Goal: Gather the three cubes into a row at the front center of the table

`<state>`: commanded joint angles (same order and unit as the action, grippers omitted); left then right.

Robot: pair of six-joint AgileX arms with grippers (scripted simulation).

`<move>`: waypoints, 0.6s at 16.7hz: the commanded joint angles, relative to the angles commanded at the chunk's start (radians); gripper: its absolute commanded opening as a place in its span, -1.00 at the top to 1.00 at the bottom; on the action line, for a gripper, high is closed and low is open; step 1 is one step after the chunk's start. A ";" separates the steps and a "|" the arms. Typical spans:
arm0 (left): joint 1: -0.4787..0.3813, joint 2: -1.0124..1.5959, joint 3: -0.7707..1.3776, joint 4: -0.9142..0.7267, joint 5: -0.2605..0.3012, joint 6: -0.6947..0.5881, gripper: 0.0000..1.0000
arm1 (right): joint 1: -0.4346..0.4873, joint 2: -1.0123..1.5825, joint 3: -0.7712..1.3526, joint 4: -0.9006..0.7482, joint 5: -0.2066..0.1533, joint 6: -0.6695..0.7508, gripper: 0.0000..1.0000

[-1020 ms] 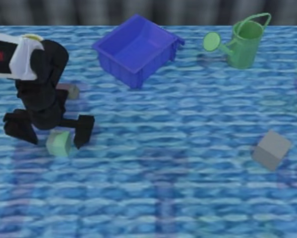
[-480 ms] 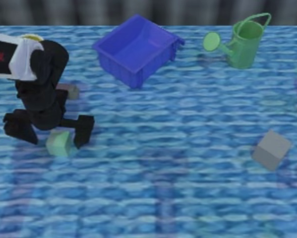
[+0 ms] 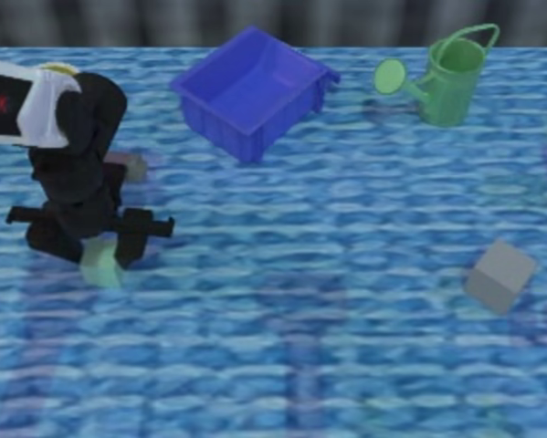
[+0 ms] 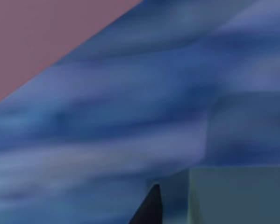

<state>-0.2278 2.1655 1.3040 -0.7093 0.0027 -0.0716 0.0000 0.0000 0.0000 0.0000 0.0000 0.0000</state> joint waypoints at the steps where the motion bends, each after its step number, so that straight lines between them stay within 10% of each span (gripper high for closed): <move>1: 0.000 0.000 0.000 0.000 0.000 0.000 0.96 | 0.000 0.000 0.000 0.000 0.000 0.000 -1.00; 10: 0.002 -0.038 0.014 -0.016 -0.003 0.002 1.00 | 0.000 0.000 0.000 0.000 0.000 0.000 -1.00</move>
<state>-0.2263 2.1270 1.3177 -0.7254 -0.0001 -0.0696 0.0000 0.0000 0.0000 0.0000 0.0000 0.0000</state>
